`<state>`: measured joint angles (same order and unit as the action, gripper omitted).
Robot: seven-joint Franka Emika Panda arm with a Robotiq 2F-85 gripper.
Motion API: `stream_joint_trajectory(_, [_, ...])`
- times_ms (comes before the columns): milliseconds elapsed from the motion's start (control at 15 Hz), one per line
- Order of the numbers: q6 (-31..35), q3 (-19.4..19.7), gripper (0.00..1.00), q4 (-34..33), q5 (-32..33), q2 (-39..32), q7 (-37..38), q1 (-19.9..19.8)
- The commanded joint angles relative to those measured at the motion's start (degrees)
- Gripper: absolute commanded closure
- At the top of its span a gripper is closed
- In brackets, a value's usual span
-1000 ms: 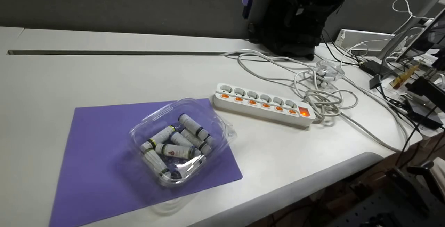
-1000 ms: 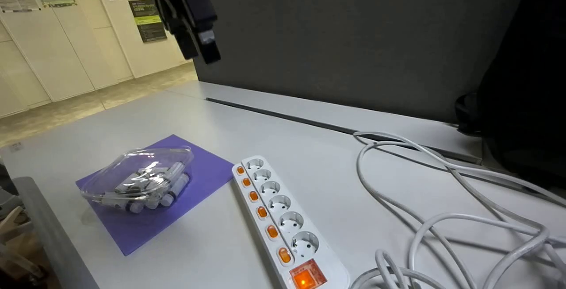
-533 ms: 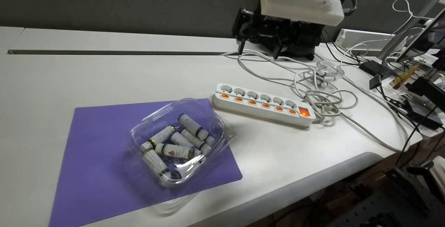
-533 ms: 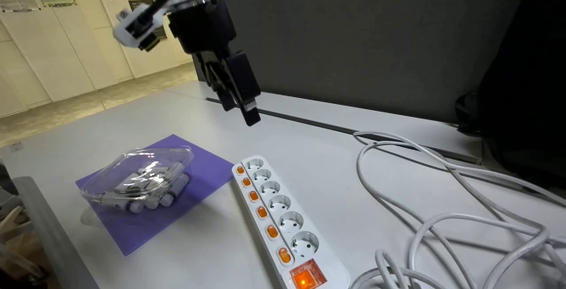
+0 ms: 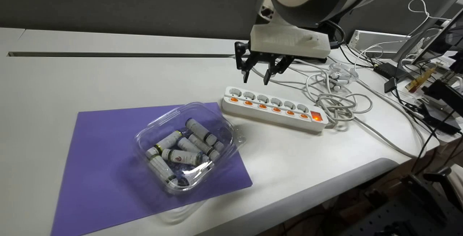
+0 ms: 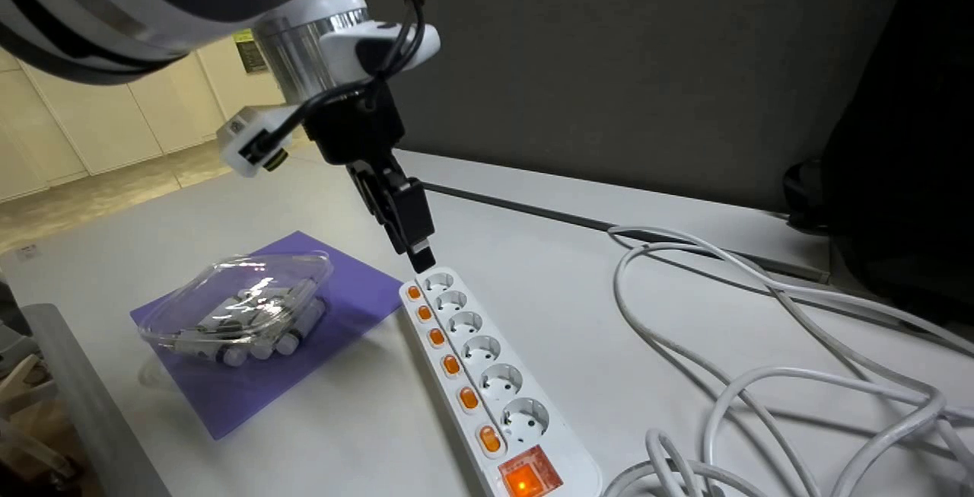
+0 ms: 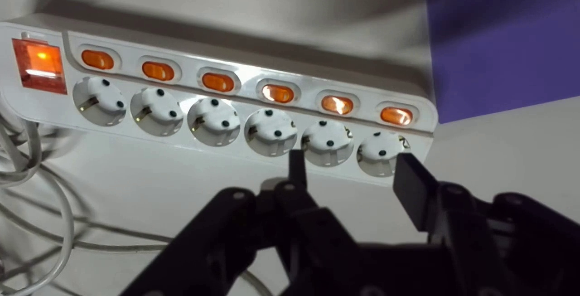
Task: Turn on the third last switch to the left
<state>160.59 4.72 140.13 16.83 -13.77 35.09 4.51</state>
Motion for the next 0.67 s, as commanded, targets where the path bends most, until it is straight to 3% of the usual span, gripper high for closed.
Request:
stream_joint_trajectory(0, [0.98, 2.22, 0.75, -0.74, -2.18, -2.82, 0.67, 2.09])
stream_joint_trajectory(267, [0.74, 2.26, 0.99, -0.78, -7.67, -3.83, -3.51, 1.29])
stream_joint_trajectory(333, [0.82, 3.02, 0.85, -0.04, -7.22, -3.92, -3.14, 2.71])
stream_joint_trajectory(467, [0.84, 3.20, 0.99, -0.15, -8.22, -4.03, -4.07, 2.58])
stream_joint_trajectory(600, [0.84, 3.23, 1.00, -0.26, -8.24, -4.03, -4.18, 2.54])
